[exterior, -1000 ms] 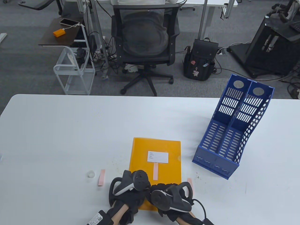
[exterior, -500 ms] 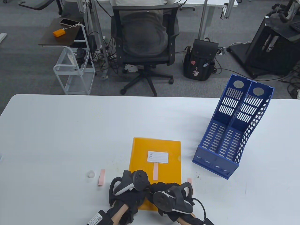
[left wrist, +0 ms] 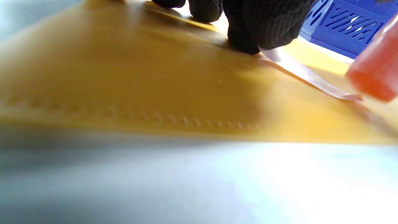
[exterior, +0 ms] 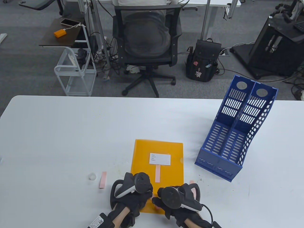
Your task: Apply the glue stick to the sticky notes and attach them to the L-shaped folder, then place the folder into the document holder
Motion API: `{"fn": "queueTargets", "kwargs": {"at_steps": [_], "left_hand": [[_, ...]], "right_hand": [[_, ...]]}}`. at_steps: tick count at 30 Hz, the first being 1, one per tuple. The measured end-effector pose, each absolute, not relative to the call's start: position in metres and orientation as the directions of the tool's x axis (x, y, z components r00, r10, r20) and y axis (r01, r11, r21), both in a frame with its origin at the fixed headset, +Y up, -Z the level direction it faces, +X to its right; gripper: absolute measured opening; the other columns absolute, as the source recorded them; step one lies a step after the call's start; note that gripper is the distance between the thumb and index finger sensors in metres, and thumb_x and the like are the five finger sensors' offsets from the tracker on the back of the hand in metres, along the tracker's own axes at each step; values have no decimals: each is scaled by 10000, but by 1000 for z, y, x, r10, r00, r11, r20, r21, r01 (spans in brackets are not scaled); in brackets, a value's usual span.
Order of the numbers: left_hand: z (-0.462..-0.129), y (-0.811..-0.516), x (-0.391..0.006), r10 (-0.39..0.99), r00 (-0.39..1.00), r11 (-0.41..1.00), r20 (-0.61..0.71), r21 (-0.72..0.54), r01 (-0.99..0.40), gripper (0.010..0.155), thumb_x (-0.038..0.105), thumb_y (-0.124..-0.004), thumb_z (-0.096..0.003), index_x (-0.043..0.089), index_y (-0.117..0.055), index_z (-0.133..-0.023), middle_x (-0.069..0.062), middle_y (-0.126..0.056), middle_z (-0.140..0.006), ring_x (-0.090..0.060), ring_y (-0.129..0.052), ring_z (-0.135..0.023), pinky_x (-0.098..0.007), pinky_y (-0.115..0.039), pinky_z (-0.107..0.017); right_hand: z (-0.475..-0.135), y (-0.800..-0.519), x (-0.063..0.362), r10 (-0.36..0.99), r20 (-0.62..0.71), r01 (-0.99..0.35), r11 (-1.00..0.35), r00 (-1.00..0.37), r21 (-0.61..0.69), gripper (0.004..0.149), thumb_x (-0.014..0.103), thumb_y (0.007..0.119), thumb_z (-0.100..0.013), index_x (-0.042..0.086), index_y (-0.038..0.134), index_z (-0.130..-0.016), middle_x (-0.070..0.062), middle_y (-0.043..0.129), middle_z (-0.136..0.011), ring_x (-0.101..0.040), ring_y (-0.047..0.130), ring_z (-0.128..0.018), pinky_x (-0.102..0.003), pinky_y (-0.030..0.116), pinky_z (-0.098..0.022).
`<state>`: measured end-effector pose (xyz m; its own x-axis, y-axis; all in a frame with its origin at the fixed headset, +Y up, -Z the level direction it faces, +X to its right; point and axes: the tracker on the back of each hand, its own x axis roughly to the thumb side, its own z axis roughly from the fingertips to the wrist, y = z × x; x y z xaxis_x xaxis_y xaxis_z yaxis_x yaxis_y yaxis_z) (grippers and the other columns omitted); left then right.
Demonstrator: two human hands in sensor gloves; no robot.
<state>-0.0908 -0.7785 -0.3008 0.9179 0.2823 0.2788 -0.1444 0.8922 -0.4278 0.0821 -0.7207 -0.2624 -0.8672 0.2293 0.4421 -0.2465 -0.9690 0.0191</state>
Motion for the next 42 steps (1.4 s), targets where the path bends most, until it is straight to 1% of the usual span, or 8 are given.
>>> {"fn": "queueTargets", "kwargs": {"at_steps": [3,6,9,12,19,28,34,42], "left_hand": [[-301,-778,-91,275,919,896,284,-422,-138,383,426,-755,-498,310,-767,-863,6,-436,-1179,-301,-393,-1123,-649,-390,-778],[-300,-778,-91,272,919,897,285,-420,-135,382,428,-754,-499,317,-767,-864,7,-436,-1179,-299,-394,-1123,-648,-391,-778],[-300,-779,-91,271,919,897,285,-420,-134,383,429,-753,-499,318,-764,-866,7,-434,-1179,-301,-393,-1123,-649,-389,-778],[-300,-778,-91,271,919,896,287,-423,-132,382,428,-753,-500,320,-763,-866,5,-433,-1179,-289,-431,-1104,-645,-393,-777],[-300,-779,-91,288,915,890,282,-432,-147,383,425,-755,-499,314,-767,-865,1,-434,-1179,-297,-434,-1094,-641,-393,-776],[-299,-779,-91,293,914,887,280,-436,-151,384,426,-752,-501,311,-764,-868,-7,-430,-1181,-305,-433,-1094,-644,-393,-774],[-300,-777,-93,335,903,878,268,-436,-196,380,440,-766,-492,330,-789,-855,-23,-484,-1181,-329,-466,-1099,-667,-403,-763],[-301,-777,-97,391,886,850,249,-468,-244,378,435,-765,-494,330,-788,-857,-30,-496,-1181,-346,-445,-1107,-662,-391,-764]], "right_hand": [[-265,-707,105,315,314,-342,-939,-896,-32,581,502,863,-445,41,944,-789,-118,1030,-431,-237,1066,-242,-436,921,-177],[-270,-707,120,375,259,-391,-920,-890,-13,591,422,848,-460,9,865,-883,-202,981,-624,-349,1060,-446,-517,915,-321],[-279,-717,126,400,217,-387,-916,-890,103,673,308,834,-484,-84,646,-998,-250,845,-801,-412,974,-658,-577,853,-490],[-286,-725,126,420,215,-391,-905,-882,166,704,253,827,-486,-113,554,-1022,-267,770,-856,-450,908,-743,-606,798,-547],[-287,-728,123,346,235,-325,-938,-908,125,641,298,778,-491,-92,637,-980,-256,820,-814,-425,951,-690,-573,829,-502],[-291,-741,127,466,176,-464,-884,-867,54,616,373,806,-480,-2,577,-912,-243,879,-774,-435,975,-634,-549,849,-421],[-296,-758,122,543,128,-505,-829,-830,241,605,394,695,-530,-6,493,-936,-327,757,-869,-522,846,-737,-590,789,-496],[-297,-759,120,539,123,-500,-829,-833,251,600,394,672,-539,-8,473,-938,-346,697,-901,-526,784,-757,-582,779,-512]]}}
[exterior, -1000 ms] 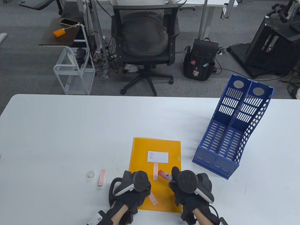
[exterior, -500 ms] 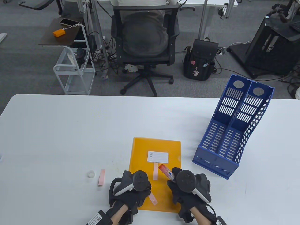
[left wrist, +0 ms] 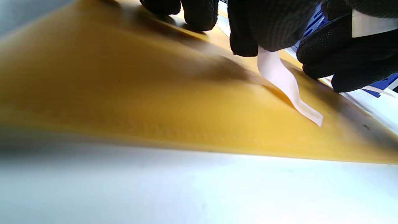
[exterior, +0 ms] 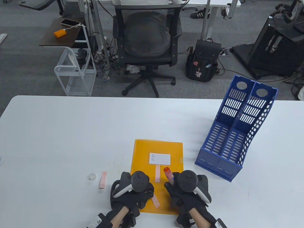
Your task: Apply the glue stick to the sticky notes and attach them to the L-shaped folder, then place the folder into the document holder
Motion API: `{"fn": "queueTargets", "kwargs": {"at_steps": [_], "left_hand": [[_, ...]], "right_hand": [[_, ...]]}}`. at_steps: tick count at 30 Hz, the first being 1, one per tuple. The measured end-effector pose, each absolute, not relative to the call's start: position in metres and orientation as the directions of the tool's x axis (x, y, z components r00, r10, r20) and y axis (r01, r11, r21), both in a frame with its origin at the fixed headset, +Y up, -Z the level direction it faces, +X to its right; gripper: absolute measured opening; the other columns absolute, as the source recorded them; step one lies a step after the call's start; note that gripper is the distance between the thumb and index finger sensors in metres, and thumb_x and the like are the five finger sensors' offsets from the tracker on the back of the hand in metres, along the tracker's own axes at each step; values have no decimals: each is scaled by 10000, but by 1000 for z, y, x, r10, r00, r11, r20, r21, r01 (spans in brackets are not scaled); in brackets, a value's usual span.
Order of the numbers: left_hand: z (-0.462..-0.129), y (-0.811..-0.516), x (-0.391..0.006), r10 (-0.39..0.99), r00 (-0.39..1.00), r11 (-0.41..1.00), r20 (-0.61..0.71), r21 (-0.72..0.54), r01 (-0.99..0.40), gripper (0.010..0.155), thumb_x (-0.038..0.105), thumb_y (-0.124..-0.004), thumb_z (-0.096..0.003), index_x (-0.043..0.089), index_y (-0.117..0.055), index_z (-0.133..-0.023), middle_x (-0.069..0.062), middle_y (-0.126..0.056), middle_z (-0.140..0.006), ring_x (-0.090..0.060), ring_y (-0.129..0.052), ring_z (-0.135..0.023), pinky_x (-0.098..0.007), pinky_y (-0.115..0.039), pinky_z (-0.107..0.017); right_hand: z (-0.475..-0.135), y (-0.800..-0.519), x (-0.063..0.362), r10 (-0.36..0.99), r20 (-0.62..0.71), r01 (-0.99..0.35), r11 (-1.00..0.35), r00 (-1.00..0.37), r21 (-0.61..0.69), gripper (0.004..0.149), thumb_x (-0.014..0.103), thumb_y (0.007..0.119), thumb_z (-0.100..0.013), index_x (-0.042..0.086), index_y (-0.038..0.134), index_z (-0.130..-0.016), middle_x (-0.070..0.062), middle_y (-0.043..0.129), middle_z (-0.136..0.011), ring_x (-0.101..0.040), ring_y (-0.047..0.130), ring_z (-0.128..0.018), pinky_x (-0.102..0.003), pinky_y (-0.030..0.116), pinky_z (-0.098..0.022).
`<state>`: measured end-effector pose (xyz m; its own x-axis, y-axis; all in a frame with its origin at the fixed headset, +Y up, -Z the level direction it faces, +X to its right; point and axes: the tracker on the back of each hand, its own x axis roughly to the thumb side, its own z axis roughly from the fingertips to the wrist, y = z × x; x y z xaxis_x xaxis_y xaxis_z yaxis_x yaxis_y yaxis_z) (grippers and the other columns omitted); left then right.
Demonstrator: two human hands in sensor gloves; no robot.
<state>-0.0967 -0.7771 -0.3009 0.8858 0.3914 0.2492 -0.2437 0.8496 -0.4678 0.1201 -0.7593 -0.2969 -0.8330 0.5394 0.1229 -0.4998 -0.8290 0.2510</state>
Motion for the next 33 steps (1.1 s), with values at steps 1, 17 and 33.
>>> {"fn": "queueTargets", "kwargs": {"at_steps": [1,17,33], "left_hand": [[-301,-778,-97,393,885,845,250,-478,-240,379,434,-764,-496,328,-785,-859,-30,-481,-1185,-346,-431,-1110,-653,-386,-767],[-314,-763,-108,554,805,736,214,-578,-352,380,411,-770,-500,307,-803,-864,-76,-651,-1146,-450,-497,-1099,-690,-438,-748],[-328,-710,-72,109,967,994,230,1,-112,401,369,-762,-500,228,-749,-875,-57,-762,-1037,-351,-709,-1009,-657,-503,-751]], "right_hand": [[-297,-759,120,538,123,-499,-830,-834,249,599,394,674,-539,-9,478,-937,-344,698,-903,-523,784,-758,-580,778,-513],[-300,-758,121,537,110,-494,-826,-837,273,596,403,693,-534,-10,529,-930,-314,720,-913,-498,779,-762,-571,777,-513],[-304,-758,128,584,82,-545,-792,-807,275,595,410,690,-535,-12,542,-927,-301,736,-905,-480,789,-752,-560,789,-500]]}}
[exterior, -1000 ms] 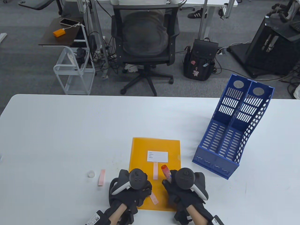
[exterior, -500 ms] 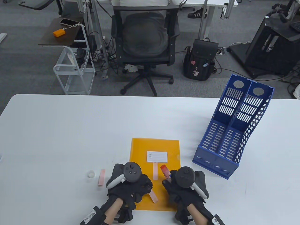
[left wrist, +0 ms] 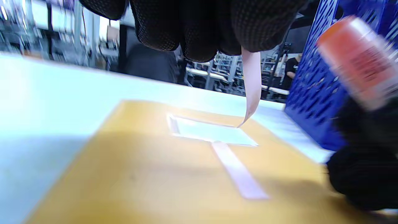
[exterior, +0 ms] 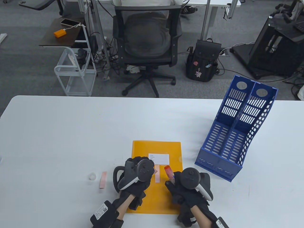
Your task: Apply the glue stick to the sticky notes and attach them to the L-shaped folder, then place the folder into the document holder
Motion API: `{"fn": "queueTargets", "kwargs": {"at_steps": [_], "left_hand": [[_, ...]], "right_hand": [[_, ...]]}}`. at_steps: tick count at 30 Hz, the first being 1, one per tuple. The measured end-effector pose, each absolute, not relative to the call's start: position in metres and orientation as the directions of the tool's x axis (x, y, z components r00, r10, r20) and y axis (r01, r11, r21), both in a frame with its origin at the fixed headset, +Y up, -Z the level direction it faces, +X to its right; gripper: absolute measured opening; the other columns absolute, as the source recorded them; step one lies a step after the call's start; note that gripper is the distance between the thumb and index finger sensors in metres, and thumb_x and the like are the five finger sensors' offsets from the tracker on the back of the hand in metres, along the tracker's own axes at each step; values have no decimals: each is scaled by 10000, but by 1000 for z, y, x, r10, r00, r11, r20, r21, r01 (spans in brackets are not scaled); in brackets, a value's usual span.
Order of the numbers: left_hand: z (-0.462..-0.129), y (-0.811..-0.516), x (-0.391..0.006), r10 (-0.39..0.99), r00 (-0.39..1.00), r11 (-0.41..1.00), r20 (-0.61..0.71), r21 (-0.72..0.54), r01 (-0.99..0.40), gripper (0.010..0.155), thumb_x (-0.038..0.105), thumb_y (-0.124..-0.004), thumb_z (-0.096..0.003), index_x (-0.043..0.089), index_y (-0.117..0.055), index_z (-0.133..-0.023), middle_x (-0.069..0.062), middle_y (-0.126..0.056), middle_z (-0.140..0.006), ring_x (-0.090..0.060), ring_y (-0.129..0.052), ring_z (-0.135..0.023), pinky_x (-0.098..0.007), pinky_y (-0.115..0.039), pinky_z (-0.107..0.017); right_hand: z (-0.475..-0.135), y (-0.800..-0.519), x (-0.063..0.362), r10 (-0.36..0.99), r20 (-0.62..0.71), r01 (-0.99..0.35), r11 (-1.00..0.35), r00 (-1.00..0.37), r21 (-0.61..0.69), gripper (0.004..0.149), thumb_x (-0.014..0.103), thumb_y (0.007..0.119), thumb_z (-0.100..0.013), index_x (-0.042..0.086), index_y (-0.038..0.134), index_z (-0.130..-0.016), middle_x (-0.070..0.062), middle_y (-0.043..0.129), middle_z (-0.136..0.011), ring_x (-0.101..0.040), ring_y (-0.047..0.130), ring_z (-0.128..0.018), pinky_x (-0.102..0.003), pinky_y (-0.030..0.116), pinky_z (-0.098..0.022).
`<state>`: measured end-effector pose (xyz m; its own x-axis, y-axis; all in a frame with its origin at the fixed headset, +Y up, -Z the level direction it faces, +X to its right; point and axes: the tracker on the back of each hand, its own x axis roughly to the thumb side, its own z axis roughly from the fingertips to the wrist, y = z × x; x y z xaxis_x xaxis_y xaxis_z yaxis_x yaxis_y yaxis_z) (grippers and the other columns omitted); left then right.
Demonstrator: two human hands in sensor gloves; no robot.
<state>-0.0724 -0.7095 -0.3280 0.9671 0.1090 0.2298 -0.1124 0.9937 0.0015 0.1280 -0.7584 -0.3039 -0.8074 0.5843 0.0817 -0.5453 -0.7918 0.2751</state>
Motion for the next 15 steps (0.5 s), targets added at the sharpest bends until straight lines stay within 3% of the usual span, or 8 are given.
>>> {"fn": "queueTargets", "kwargs": {"at_steps": [3,8,15], "left_hand": [[-334,-717,-60,14,979,998,202,57,-26,412,359,-758,-502,231,-715,-891,-56,-731,-1048,-342,-704,-1012,-652,-501,-755],[-340,-736,-48,-19,984,993,177,116,-1,417,350,-760,-498,236,-701,-895,-56,-725,-1045,-338,-708,-1005,-641,-518,-746],[-346,-749,-42,-70,982,995,177,83,56,415,350,-766,-493,250,-706,-892,-47,-729,-1046,-328,-714,-1002,-630,-533,-742]], "right_hand": [[-305,-759,130,596,75,-559,-783,-799,274,595,412,690,-534,-10,545,-927,-298,741,-903,-477,792,-750,-556,790,-499],[-305,-759,132,606,68,-569,-774,-792,276,594,416,689,-533,-6,548,-927,-289,743,-908,-468,792,-754,-551,790,-501],[-305,-759,132,610,64,-573,-771,-790,279,595,417,689,-534,-6,549,-927,-281,747,-909,-464,791,-757,-549,789,-503]]}}
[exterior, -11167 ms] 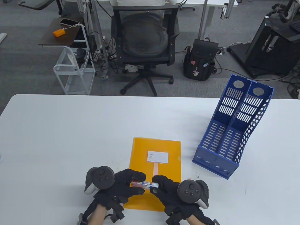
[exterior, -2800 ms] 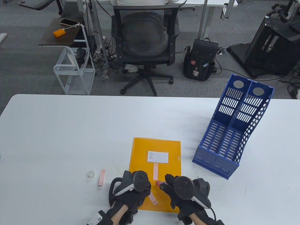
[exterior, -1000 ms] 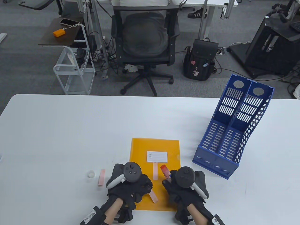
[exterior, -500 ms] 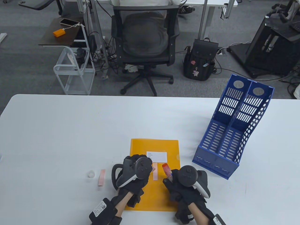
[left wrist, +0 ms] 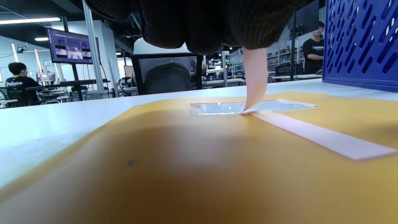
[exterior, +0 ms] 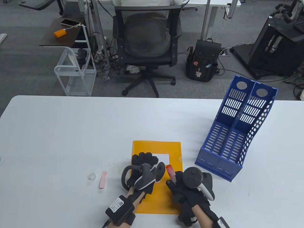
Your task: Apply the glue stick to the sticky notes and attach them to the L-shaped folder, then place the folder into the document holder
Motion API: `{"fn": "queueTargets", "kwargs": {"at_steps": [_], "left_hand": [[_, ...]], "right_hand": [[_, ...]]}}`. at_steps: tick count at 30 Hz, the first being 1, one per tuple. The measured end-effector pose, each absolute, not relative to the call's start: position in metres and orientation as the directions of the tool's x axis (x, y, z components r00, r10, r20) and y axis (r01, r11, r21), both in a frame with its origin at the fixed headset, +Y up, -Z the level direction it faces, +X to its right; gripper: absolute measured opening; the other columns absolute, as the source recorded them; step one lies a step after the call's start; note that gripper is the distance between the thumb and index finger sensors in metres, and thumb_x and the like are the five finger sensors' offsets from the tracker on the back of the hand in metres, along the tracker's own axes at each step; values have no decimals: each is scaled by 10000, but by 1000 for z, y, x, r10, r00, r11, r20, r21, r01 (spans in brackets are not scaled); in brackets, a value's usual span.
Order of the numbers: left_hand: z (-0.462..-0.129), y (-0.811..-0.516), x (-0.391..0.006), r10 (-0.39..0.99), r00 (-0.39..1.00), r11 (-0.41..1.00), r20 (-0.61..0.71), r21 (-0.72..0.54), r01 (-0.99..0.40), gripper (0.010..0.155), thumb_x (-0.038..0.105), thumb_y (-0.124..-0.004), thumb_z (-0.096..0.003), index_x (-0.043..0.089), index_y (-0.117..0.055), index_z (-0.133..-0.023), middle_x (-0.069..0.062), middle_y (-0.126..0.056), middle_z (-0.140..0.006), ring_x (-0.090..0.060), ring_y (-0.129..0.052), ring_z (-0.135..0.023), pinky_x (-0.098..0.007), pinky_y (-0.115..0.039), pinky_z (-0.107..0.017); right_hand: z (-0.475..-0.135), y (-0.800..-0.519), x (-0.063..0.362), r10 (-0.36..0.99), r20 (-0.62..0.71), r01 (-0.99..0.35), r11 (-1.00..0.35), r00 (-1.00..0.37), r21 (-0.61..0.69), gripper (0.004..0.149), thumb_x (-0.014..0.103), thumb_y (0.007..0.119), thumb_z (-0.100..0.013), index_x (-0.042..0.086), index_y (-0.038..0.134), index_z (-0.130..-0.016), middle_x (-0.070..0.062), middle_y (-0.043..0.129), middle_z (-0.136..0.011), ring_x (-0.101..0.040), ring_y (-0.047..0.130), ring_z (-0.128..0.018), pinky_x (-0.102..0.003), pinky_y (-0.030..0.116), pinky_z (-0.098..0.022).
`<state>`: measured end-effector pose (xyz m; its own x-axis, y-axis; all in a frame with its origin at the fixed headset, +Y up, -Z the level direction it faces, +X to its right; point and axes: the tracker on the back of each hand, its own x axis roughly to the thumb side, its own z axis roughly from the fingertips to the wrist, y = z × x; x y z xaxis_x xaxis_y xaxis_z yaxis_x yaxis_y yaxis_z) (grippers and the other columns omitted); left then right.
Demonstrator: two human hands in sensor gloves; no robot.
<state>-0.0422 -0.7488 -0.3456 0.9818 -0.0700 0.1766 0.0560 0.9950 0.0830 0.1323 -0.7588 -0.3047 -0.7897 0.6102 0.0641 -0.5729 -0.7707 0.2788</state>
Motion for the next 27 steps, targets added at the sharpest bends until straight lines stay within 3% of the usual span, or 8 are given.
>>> {"fn": "queueTargets", "kwargs": {"at_steps": [10,27], "left_hand": [[-343,-759,-41,-39,969,994,243,-89,62,397,348,-801,-482,306,-769,-876,-32,-867,-989,-313,-808,-963,-622,-579,-729],[-338,-764,-36,-65,963,988,261,-116,98,393,360,-803,-482,334,-774,-872,-53,-840,-1021,-319,-785,-980,-623,-570,-735]], "right_hand": [[-305,-759,133,615,62,-578,-766,-786,281,594,419,690,-533,-3,553,-928,-278,748,-911,-463,790,-759,-549,789,-505],[-305,-759,133,611,64,-573,-770,-789,280,594,420,693,-532,-3,558,-927,-282,748,-911,-463,791,-759,-549,788,-504]]}}
